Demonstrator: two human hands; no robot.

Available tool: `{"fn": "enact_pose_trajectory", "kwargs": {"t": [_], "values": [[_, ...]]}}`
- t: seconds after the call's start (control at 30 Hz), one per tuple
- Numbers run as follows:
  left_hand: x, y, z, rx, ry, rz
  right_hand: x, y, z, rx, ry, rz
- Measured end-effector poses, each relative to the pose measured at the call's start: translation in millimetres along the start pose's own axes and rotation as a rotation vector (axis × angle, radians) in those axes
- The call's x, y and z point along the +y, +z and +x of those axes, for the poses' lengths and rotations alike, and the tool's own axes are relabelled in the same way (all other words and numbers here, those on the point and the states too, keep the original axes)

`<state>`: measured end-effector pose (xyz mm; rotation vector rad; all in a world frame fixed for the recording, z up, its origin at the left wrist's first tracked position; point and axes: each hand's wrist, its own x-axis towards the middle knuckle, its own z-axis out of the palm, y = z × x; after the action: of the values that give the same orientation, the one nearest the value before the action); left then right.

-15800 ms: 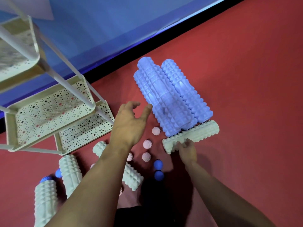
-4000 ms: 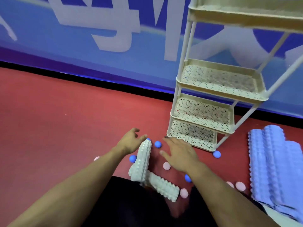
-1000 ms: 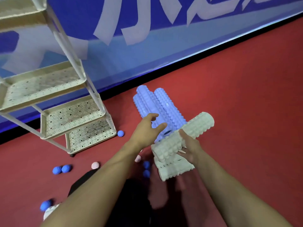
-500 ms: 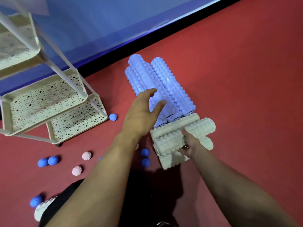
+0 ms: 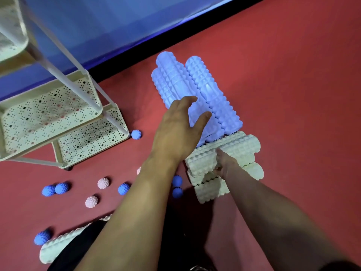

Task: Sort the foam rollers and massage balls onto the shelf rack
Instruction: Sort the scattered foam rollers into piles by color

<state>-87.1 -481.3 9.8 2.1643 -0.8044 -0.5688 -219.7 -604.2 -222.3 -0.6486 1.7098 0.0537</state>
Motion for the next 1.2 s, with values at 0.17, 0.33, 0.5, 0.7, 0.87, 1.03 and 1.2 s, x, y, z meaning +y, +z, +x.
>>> {"fn": "enact_pose_trajectory", "kwargs": {"t": [0.17,0.33,0.5,0.7,0.87,1.03,1.2], "values": [[6.0,1.6,1.0,-0.040,0.003,-0.004,-2.9,-6.3,-5.2,-0.014,-0.020,-0.044],[12.3,2.0,-1.8,-0.051,0.012,-0.028,5.7,-7.2,-16.2,0.082,-0.126,-0.235],[14.1,-2.4,-6.5,-0.065,0.000,-0.072,6.6,-13.1,-66.6,0.110,-0.436,-0.495],[3.4,-35.9,-20.8,0.025,-0.051,-0.206,-5.3,-7.3,-160.4,-0.096,-0.748,-0.367],[7.1,-81.2,-45.6,0.089,-0.294,-0.761,3.7,20.2,-237.3,-0.261,-0.884,-0.462],[-19.8,-151.9,-86.8,0.211,-0.269,-0.686,29.5,56.1,-308.3,-0.393,-1.054,-0.567],[-58.9,-221.0,-147.9,0.349,-0.308,-0.595,56.1,93.0,-381.3,-0.533,-1.166,-0.655]]}}
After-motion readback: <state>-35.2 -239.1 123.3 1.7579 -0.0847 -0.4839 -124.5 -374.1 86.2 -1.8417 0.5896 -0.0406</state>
